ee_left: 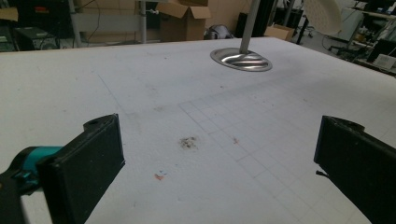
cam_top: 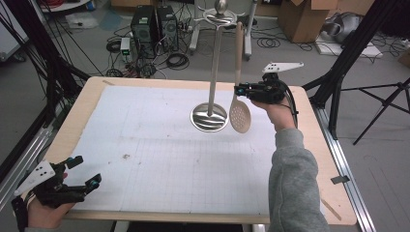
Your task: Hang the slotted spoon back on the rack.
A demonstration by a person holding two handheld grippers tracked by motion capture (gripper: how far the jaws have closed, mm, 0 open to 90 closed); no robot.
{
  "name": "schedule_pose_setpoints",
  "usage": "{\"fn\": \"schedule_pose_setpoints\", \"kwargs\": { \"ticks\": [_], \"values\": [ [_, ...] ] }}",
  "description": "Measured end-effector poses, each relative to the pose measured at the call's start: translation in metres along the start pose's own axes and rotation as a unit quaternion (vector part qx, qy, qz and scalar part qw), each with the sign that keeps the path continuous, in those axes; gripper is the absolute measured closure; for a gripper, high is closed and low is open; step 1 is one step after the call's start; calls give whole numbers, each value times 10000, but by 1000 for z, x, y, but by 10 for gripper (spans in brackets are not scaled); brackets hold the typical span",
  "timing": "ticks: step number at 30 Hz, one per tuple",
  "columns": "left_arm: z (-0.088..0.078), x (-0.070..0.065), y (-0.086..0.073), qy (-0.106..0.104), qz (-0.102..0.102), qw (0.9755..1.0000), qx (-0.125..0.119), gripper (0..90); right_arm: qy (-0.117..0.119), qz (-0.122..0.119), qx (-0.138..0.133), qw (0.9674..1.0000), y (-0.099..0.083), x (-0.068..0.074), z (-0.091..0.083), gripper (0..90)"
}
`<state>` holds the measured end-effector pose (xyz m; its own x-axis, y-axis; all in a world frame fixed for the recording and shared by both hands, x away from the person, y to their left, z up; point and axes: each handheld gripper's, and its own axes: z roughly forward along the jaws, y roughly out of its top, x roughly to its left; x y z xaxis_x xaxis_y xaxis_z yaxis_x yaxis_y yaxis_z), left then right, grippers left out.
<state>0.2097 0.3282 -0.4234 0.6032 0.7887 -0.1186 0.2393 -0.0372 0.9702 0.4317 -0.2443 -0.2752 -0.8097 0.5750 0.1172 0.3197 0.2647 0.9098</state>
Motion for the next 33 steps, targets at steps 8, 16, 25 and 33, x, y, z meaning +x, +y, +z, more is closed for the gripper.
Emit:
{"fn": "schedule_pose_setpoints", "kwargs": {
  "ticks": [8, 16, 25, 33],
  "values": [
    [-1, 0, -1, 25, -20, 10000, -10, 18, -79, -14, -36, 10000, 1, 1, 9, 779],
    [-4, 0, -1, 41, -23, 10000, -23, 18, -190, -14, -51, 9998, 2, 3, 15, 778],
    [-3, -2, 1, 38, 1, 10000, -53, 18, -352, -9, -160, 9993, 1, 3, 13, 694],
    [1, -2, 2, -4, -36, 10000, -38, 18, -583, -61, -362, 9976, -7, 8, 4, 488]
  ]
}}
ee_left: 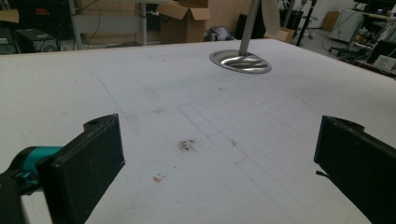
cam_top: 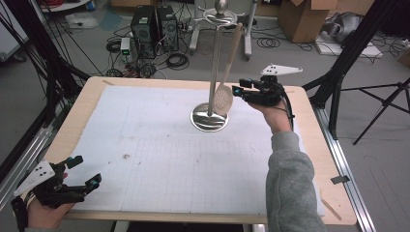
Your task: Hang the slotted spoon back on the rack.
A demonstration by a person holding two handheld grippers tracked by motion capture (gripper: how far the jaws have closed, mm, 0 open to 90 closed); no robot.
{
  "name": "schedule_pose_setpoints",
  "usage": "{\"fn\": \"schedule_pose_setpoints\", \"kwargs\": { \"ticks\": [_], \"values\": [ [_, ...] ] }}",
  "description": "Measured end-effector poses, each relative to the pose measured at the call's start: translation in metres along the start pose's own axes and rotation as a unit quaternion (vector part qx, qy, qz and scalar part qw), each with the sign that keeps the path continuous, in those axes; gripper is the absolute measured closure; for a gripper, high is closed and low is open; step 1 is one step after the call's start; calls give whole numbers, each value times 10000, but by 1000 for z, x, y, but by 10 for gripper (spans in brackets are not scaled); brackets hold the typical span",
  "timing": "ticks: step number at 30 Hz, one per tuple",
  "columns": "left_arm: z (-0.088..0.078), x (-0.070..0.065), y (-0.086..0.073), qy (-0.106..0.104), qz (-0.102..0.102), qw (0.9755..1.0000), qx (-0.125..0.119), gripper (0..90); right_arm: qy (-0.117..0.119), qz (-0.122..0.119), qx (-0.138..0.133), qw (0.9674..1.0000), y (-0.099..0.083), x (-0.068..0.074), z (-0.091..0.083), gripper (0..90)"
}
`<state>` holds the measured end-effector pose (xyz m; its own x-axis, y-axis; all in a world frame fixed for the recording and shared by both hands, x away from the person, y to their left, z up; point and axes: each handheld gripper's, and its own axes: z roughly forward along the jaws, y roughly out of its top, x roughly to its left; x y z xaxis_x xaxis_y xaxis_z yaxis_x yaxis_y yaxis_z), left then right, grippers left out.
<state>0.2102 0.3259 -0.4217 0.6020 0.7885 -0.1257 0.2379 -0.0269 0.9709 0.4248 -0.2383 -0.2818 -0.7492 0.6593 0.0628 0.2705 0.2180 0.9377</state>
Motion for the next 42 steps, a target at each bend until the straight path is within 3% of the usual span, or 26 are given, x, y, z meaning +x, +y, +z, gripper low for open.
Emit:
{"fn": "schedule_pose_setpoints", "kwargs": {
  "ticks": [3, 10, 17, 22, 32, 42],
  "values": [
    [3, 0, 0, -26, -10, 10000, -7, 18, 43, 78, 87, 9999, -5, 0, -3, 351],
    [9, 0, 4, -78, -49, 9999, -55, 18, 68, -77, 98, 9999, -15, 11, -8, 152],
    [16, -4, 8, -169, 33, 9998, -65, 18, 181, -268, 110, 9994, -17, 24, -11, 144],
    [13, -2, 7, -120, 2, 9999, -72, 18, 227, -309, 71, 9992, -17, 28, -13, 144],
    [6, 1, 7, 15, -25, 9999, -128, 18, 343, -268, 31, 9990, -34, 30, -18, 145],
    [6, 4, 7, 52, -30, 9999, -151, 18, 282, -149, -39, 9995, -52, 31, -31, 144]
  ]
}}
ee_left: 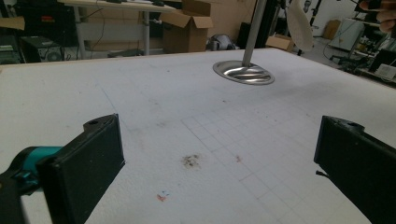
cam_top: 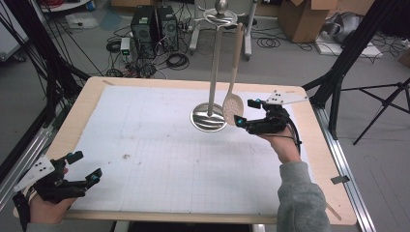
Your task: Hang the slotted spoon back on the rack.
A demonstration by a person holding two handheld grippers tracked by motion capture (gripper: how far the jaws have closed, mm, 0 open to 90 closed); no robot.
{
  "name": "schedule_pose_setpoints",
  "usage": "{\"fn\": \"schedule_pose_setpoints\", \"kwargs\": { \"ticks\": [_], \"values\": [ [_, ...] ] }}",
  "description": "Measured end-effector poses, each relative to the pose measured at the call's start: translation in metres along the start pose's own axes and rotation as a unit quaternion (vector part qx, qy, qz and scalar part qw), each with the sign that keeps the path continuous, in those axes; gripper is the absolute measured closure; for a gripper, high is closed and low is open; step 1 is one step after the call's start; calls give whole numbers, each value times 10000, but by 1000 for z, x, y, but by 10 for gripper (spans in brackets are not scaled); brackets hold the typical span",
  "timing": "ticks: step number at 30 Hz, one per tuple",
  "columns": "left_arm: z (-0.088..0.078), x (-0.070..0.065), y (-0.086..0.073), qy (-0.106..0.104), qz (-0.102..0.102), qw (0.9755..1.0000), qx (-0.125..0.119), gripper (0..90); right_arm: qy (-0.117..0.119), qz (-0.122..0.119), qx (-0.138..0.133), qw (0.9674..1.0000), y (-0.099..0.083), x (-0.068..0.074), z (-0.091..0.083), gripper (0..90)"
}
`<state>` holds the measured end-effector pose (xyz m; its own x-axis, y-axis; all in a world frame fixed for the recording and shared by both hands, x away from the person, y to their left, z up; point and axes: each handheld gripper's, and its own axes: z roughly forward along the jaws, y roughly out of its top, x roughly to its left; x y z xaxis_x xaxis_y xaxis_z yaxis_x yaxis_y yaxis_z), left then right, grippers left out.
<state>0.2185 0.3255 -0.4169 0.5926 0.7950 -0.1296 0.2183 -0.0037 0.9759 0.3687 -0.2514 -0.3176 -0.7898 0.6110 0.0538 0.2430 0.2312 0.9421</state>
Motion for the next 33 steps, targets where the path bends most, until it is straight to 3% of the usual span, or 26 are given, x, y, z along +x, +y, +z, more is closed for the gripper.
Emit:
{"fn": "schedule_pose_setpoints", "kwargs": {
  "ticks": [13, 17, 21, 30, 33],
  "values": [
    [12, 5, -3, -91, -61, 9999, 41, 18, -87, 61, -2, 9999, -32, 7, -22, 143],
    [15, 5, -3, -113, -71, 9999, 21, 18, -88, 102, -112, 9998, -43, 8, -26, 143],
    [16, 6, -2, -36, -45, 10000, -65, 18, -76, 91, -58, 9999, -48, 11, -30, 142],
    [22, 5, -3, -192, -110, 9998, -9, 18, -84, 207, -199, 9996, -61, 17, -35, 141],
    [23, 5, -3, -199, -93, 9998, 13, 18, -171, 224, -128, 9995, -68, 17, -35, 141]
  ]
}}
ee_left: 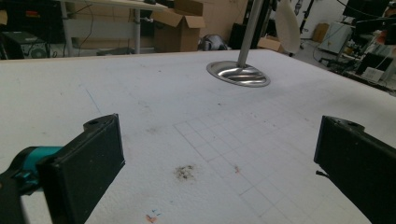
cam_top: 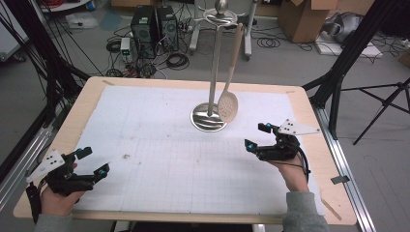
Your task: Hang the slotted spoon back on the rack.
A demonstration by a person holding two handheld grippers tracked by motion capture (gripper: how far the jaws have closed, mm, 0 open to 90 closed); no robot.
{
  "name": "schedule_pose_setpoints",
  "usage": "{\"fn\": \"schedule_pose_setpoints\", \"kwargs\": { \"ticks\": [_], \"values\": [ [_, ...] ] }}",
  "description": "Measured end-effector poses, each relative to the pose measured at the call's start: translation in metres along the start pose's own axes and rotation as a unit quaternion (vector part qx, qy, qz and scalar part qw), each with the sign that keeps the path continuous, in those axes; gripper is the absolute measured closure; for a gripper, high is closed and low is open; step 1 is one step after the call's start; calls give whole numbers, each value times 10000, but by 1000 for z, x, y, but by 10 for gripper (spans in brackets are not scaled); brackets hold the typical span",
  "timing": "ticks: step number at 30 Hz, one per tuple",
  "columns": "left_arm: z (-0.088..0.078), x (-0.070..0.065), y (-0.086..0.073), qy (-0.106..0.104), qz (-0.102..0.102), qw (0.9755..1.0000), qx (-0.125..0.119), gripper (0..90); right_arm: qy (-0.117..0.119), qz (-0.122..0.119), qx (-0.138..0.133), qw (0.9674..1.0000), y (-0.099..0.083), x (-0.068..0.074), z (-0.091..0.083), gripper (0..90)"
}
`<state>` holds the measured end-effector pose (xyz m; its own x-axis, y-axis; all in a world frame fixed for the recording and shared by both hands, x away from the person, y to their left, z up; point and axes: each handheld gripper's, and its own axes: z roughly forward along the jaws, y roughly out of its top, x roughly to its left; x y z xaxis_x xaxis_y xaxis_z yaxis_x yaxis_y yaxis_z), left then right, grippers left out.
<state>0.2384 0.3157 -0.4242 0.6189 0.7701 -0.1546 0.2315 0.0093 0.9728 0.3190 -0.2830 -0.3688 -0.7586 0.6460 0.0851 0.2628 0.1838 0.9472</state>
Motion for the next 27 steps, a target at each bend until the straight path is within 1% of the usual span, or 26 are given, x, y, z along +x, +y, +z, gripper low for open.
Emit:
{"fn": "schedule_pose_setpoints", "kwargs": {
  "ticks": [4, 8, 12, 15, 16, 27],
  "values": [
    [2, 0, -1, 0, -17, 10000, 12, 18, -53, 53, 29, 10000, -6, 0, -2, 141],
    [3, -1, -2, -16, -5, 10000, 55, 18, -105, -20, 29, 9999, -11, 0, -4, 141],
    [3, -1, -3, -2, 9, 10000, 86, 18, -120, -21, 19, 9999, -15, 1, -7, 141],
    [4, -1, -4, 1, 11, 9999, 113, 18, -145, -68, 39, 9999, -19, 2, -10, 141],
    [4, -1, -4, 5, 2, 9999, 120, 18, -139, -46, 40, 9999, -20, 2, -11, 141],
    [5, -1, -6, 7, 8, 9999, 148, 18, -299, 62, -201, 9993, -36, -1, -28, 140]
  ]
}}
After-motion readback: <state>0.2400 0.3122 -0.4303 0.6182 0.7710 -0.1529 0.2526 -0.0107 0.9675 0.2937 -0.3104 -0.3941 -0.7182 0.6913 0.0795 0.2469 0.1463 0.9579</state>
